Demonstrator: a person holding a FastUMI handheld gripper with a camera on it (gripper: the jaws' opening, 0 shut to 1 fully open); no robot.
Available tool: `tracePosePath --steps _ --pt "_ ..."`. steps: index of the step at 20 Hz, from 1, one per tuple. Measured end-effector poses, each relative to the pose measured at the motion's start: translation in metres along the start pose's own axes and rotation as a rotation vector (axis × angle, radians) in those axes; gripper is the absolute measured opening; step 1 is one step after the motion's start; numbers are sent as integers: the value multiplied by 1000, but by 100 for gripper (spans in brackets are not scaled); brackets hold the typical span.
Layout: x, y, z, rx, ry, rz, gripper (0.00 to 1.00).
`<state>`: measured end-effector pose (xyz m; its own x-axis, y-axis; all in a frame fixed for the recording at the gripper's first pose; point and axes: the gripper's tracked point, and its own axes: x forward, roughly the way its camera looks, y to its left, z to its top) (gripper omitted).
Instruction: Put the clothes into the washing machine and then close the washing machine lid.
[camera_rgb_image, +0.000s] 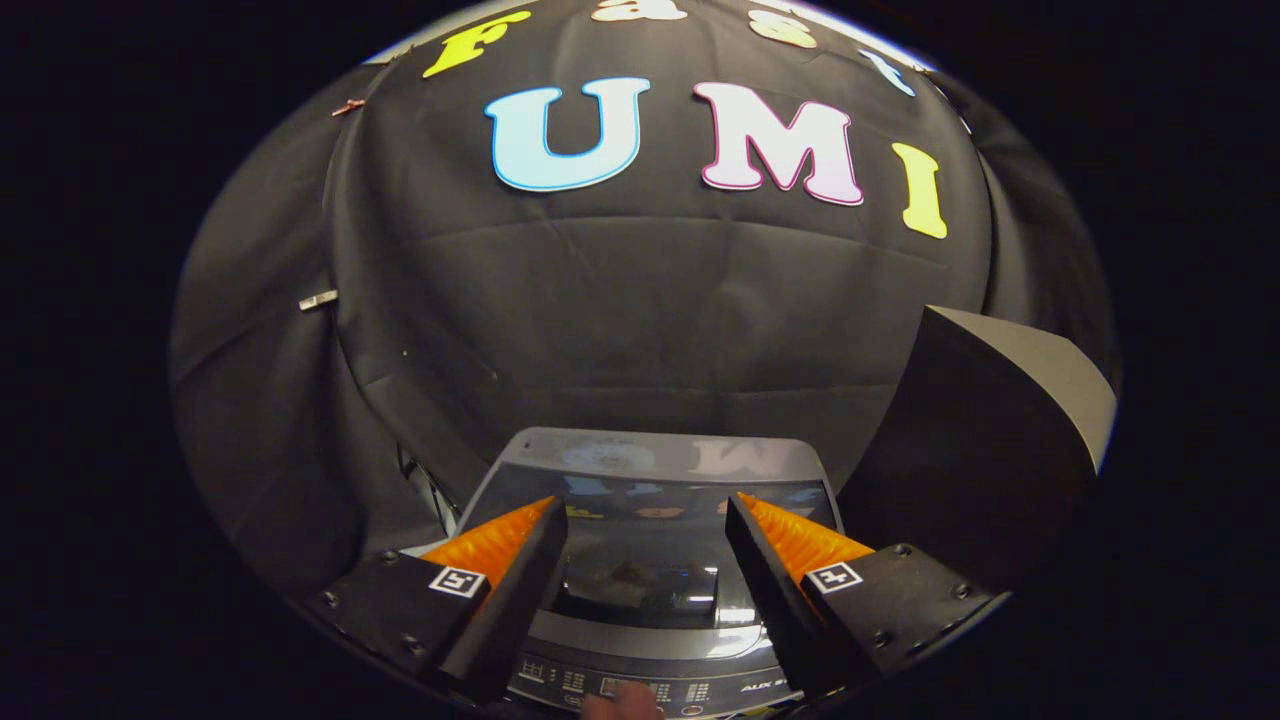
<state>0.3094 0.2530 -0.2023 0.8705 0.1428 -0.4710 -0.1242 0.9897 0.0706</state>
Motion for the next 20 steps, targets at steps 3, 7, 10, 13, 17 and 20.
tracePosePath --steps 3,7,10,13,17,20 --pt "-13 -1 10 17 -42 3 100" --pt "-37 -12 29 8 -115 -10 100" --pt "-61 -24 47 11 -186 -16 100" --pt "-85 -45 65 -5 -251 -48 100" --pt "-125 -73 90 -11 -340 -91 100" --pt "-161 -88 108 11 -418 -85 100"
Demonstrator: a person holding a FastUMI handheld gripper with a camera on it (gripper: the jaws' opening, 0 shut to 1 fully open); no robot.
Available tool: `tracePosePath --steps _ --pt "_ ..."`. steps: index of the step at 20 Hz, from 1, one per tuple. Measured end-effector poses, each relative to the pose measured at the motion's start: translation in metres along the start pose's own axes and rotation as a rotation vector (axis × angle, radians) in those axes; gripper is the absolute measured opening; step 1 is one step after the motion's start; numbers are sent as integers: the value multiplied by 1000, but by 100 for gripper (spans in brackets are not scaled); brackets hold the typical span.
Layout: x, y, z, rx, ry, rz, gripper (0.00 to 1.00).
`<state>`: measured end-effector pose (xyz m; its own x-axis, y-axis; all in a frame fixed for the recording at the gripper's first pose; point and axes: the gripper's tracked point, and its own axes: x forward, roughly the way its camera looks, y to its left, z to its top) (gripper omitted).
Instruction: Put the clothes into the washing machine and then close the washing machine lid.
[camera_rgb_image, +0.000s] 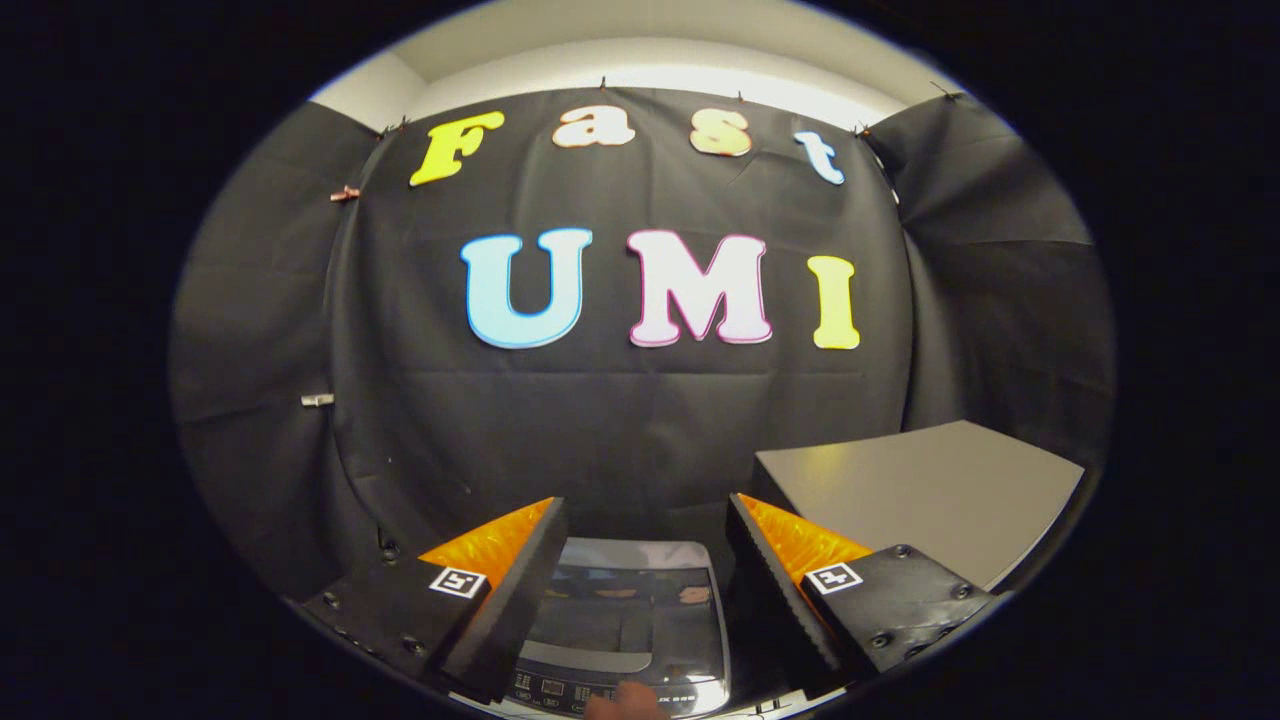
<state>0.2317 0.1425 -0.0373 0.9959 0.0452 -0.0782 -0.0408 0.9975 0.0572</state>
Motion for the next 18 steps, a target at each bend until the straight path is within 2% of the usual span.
tracePosePath --steps 2,7,12,18 --pt "-18 -15 15 -18 -41 -5 100" --pt "-62 -68 34 -75 -95 -86 100" --pt "-106 -100 28 -3 -105 -65 100" --pt "-151 -138 3 -62 -112 -61 100"
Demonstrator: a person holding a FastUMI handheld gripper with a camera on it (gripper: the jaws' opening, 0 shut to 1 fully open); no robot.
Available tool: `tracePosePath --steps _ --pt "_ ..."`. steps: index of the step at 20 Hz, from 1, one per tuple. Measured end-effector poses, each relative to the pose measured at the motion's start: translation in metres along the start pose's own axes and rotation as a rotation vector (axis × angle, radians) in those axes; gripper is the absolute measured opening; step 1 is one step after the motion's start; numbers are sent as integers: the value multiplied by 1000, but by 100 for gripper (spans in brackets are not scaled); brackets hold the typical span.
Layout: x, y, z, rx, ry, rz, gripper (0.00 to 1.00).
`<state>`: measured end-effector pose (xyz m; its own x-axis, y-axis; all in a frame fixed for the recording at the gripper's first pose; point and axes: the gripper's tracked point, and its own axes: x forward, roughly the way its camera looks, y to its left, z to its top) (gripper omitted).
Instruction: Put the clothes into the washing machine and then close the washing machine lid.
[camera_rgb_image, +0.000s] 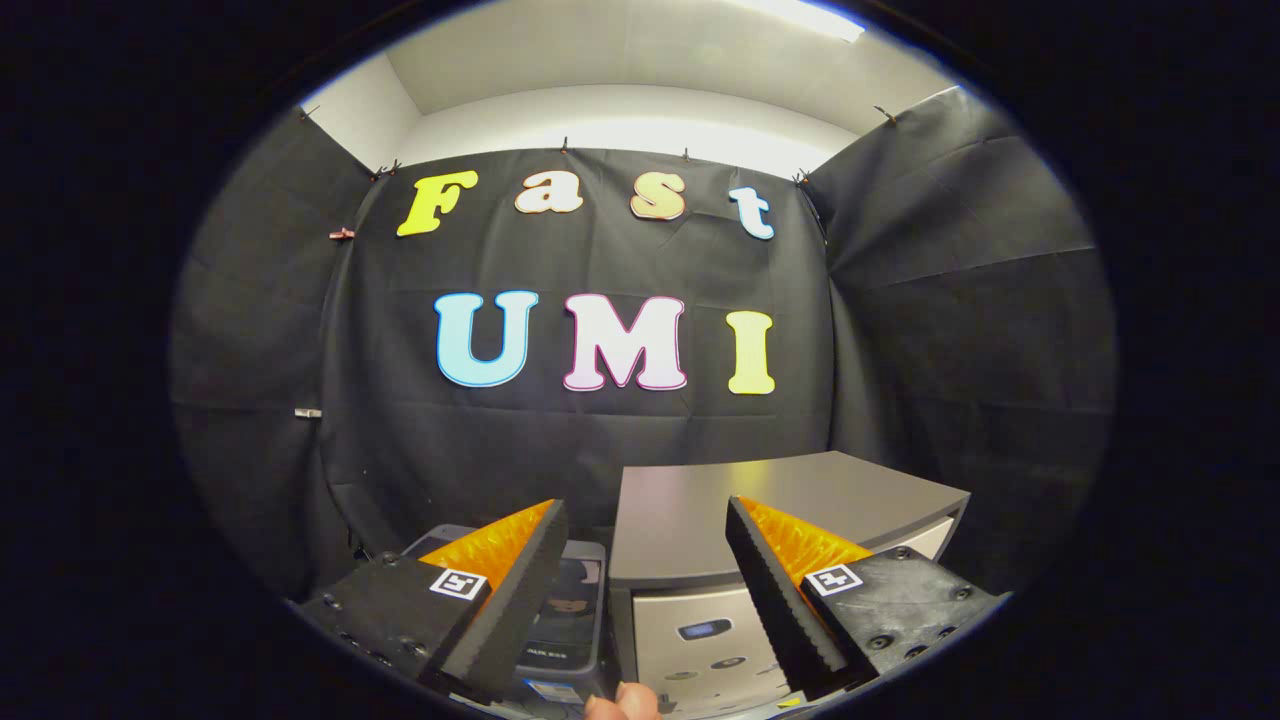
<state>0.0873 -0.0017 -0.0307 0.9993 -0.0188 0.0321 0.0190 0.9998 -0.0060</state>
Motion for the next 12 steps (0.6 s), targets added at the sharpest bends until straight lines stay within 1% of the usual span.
tracePosePath --steps 2,3,6,7,10,12 --pt "-10 -9 -4 -45 2 -10 100" --pt "-13 -15 -6 -46 9 -22 100" --pt "-22 -7 -7 71 23 5 100" --pt "-22 -9 -9 92 26 3 100" --pt "-18 -15 -15 91 40 -18 100" --pt "-21 -10 -14 72 45 -10 99"
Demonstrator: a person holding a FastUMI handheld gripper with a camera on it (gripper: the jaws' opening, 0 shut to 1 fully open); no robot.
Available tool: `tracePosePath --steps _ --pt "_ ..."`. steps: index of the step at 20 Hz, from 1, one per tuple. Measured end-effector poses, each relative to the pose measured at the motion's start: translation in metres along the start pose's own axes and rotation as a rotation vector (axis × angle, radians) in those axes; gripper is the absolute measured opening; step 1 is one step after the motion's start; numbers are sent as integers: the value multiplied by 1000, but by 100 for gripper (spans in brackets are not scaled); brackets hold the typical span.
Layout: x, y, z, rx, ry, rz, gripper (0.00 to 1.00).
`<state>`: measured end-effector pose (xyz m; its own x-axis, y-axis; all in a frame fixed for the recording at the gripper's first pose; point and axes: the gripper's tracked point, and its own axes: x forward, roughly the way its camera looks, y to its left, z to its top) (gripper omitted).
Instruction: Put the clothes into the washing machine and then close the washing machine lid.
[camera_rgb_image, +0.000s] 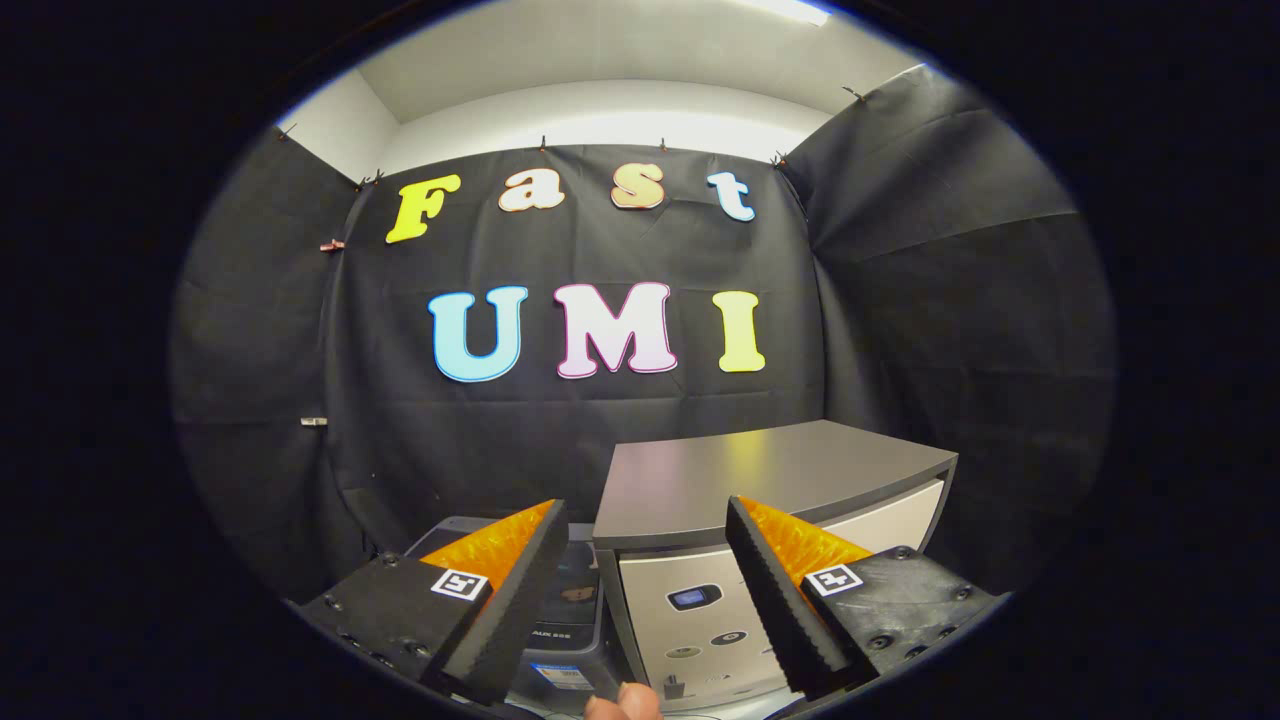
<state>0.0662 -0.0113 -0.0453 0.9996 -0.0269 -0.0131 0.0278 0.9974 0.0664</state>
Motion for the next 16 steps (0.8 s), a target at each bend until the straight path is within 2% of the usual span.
tracePosePath --steps 6,16 --pt "-3 5 9 -23 -11 16 99" --pt "-1 -8 12 -34 -4 -17 99"
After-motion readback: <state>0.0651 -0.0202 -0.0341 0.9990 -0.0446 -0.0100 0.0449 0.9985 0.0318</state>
